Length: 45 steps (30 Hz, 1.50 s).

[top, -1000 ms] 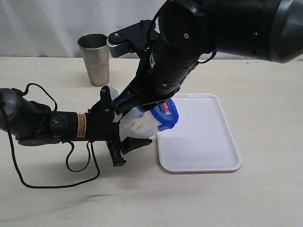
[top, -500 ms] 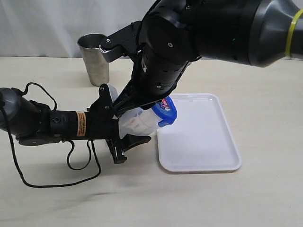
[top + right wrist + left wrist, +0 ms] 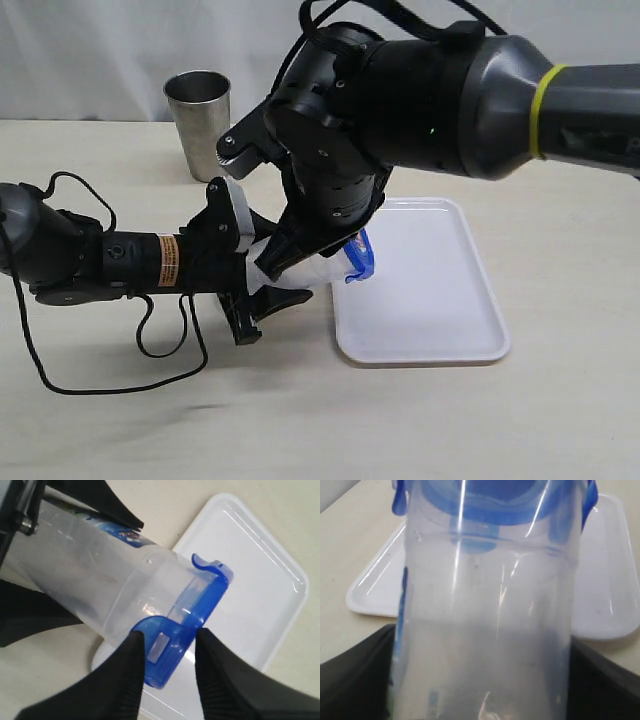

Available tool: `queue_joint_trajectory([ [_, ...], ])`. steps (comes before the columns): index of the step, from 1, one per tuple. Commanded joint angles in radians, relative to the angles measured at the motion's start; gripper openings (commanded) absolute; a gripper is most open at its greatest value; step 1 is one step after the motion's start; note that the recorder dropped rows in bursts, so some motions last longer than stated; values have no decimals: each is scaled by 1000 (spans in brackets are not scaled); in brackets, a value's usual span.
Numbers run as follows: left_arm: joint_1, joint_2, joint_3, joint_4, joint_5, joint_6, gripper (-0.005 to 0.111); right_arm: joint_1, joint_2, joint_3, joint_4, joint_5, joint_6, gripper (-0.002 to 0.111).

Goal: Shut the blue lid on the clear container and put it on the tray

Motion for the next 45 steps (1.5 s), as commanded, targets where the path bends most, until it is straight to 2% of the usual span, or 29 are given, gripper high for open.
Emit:
queue_joint_trajectory([
  [1, -8, -8, -4, 39, -92, -6, 0, 9, 40, -23, 58, -2, -3, 31],
  [11, -8, -8, -4, 41, -69, -12, 0, -7, -17, -181, 159, 24, -81, 32],
  [15, -8, -8, -4, 38, -73, -26, 0, -62, -69, -192, 238, 21, -96, 33],
  [17, -8, -8, -4, 34, -87, -36, 0, -108, -99, -192, 328, 36, -140, 39],
  [20, -8, -8, -4, 24, -149, -50, 0, -174, -138, -189, 453, 65, -197, 45],
  [22, -8, -8, -4, 11, -192, -65, 0, -198, -161, -166, 497, 78, -220, 45],
  [27, -8, -8, -4, 12, -265, -88, 0, -201, -186, -71, 486, 71, -239, 43],
  [32, -8, -8, -4, 12, -295, -122, 0, -201, -186, 1, 493, -22, -239, 43],
  [45, -8, -8, -4, 12, -230, -118, 0, -201, -184, -35, 508, -62, -273, 43],
])
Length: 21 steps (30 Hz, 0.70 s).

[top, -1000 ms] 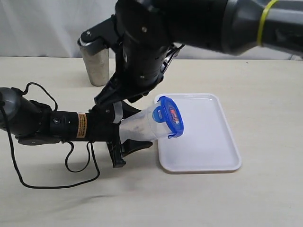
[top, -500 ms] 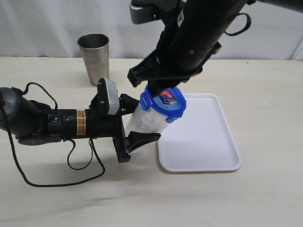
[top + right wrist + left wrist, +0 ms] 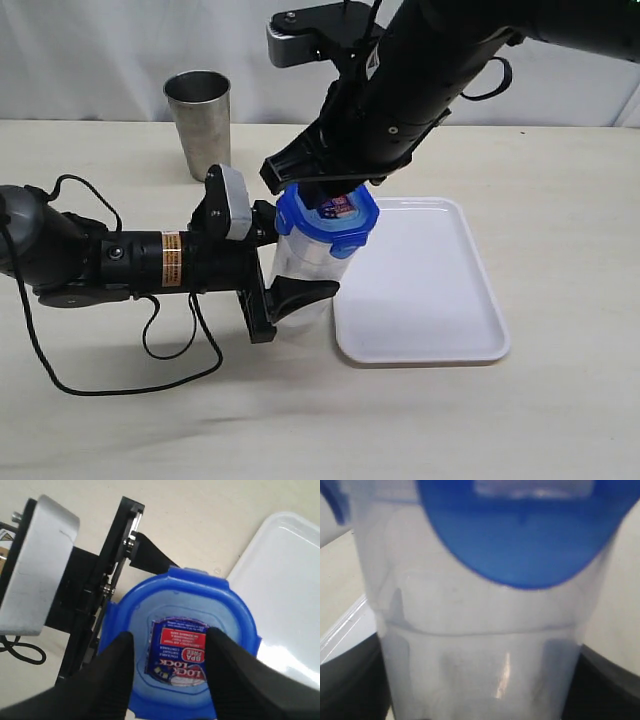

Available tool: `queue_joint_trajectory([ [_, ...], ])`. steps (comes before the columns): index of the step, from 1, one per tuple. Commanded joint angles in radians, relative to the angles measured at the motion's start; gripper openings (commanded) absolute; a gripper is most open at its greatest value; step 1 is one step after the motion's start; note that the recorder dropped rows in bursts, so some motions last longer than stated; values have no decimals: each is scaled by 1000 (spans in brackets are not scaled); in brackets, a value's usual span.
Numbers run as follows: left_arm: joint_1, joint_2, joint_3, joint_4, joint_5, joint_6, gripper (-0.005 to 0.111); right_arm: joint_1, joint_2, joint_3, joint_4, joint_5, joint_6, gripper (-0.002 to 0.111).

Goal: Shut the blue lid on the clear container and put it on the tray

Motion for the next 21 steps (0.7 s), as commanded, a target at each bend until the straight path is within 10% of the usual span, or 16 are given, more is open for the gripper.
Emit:
queue_joint_trajectory([
  [1, -2, -8, -4, -20, -10, -2, 0, -6, -4, -16, -13, -1, -12, 43],
  [21, -2, -8, -4, -13, -11, -6, 0, -6, 40, 56, -343, 68, 163, 39],
])
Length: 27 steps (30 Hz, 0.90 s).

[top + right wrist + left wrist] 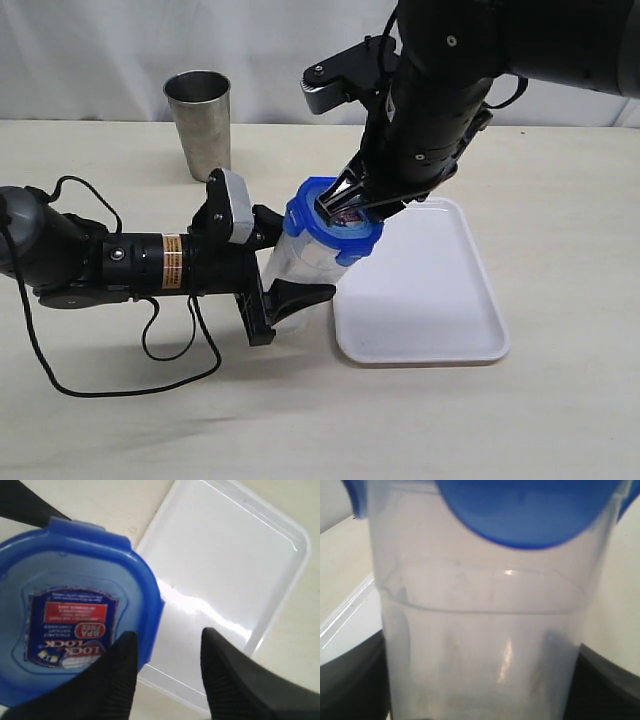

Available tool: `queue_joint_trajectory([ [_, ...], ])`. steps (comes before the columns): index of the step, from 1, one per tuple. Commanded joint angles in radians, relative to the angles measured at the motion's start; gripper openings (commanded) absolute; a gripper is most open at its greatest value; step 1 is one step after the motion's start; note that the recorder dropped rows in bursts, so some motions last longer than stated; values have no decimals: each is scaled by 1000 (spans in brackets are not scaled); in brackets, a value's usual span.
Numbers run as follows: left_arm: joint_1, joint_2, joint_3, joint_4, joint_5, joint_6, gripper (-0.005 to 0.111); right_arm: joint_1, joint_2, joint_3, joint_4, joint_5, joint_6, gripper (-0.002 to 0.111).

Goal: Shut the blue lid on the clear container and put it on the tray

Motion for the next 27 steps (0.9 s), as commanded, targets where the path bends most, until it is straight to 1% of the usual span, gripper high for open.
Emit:
queue_joint_trajectory([
  [1, -2, -12, -4, -11, -48, -8, 0, -4, 2, 27, -75, -13, 54, 39],
  [3, -2, -12, -4, 5, -48, -8, 0, -4, 2, 70, -124, -31, 82, 39],
  [7, -2, -12, -4, 6, -47, -8, 0, -4, -19, 79, -124, -36, 84, 39],
  [9, -2, -12, -4, 6, -22, -8, 0, -4, -51, 60, -124, -42, 84, 39],
  [12, -2, -12, -4, 6, 62, -6, 0, -4, -104, -39, -83, -22, 84, 39],
  [14, -2, -12, -4, 6, 74, -4, 0, -4, -126, -69, 132, -59, 24, 40],
  [16, -2, -12, -4, 6, 74, -4, 0, -4, -112, -65, 404, -66, -126, 40],
  [17, -2, -12, -4, 6, 74, -4, 0, -1, -84, -63, 443, -51, -134, 40],
  [18, -2, -12, -4, 6, 74, -4, 0, 9, -62, -63, 410, -49, -128, 40],
  [19, -2, -12, -4, 6, 74, -4, 0, 30, -36, -63, 306, -58, -74, 41],
  [23, -2, -12, -4, 6, 74, -4, 0, 120, 11, -70, 12, -61, 71, 41],
  [27, -2, -12, -4, 6, 74, 1, 0, 188, 27, -74, -64, -75, 130, 41],
])
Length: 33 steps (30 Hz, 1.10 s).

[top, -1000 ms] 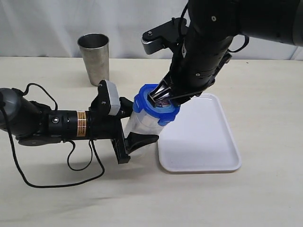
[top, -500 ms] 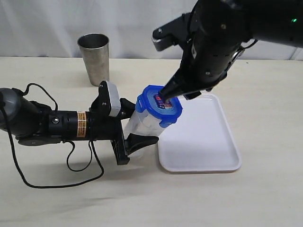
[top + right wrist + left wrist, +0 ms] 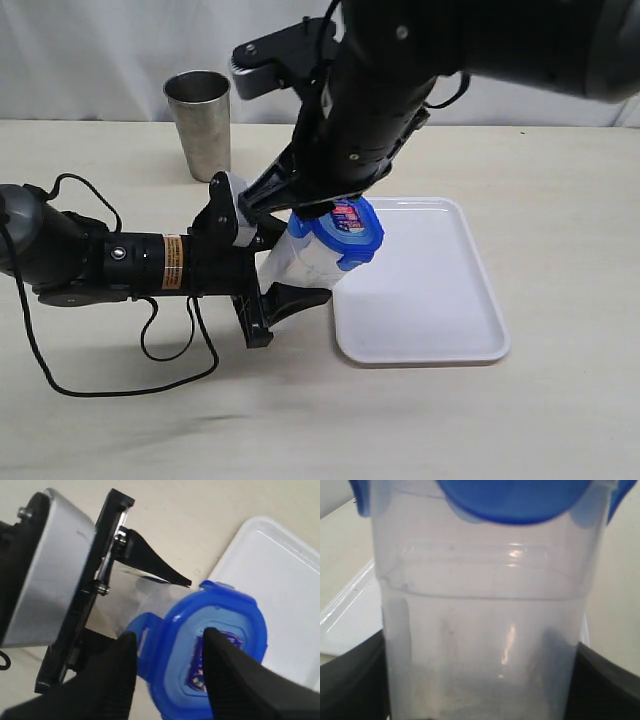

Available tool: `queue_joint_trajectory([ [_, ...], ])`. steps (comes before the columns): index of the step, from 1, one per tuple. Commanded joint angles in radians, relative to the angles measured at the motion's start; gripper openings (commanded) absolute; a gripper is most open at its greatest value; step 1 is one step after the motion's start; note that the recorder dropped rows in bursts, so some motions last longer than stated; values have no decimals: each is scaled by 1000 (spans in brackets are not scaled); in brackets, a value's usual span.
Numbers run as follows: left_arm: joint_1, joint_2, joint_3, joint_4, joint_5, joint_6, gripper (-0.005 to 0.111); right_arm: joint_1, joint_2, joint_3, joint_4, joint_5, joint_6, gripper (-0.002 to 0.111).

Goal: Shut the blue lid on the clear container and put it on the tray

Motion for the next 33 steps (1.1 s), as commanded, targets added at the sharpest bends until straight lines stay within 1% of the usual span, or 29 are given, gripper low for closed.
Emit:
queue_joint_trajectory([
  [1, -2, -7, -4, -8, 11, 3, 0, 66, 15, -14, -119, -7, 98, 41],
  [5, -2, -7, -4, -10, 11, 2, 0, 73, 33, -17, -165, 39, 138, 41],
  [12, -2, -7, -4, -10, 11, 2, 0, 89, 100, -17, -203, 53, 182, 41],
  [13, -2, -7, -4, -10, 11, 2, 0, 89, 108, -17, -203, 53, 182, 40],
  [18, -2, -7, -4, -10, 11, 2, 0, 111, 147, -17, -219, 53, 176, 26],
  [21, -2, -7, -4, -10, 4, 2, 0, 131, 151, -22, -247, 59, 162, 26],
  [24, -2, -7, -4, -10, -3, 2, 0, 134, 151, -66, -248, 110, 152, 26],
  [27, -2, -7, -4, -10, -1, 2, 0, 134, 141, -120, -248, 143, 123, 32],
  [29, -2, -7, -4, -10, 1, 2, 0, 134, 118, -133, -248, 143, 118, 40],
  [30, -2, -7, -4, -10, 1, 2, 0, 132, 86, -133, -248, 147, 113, 48],
  [33, -2, -7, -4, -8, -1, 2, 0, 120, 20, -133, -272, 177, 113, 49],
])
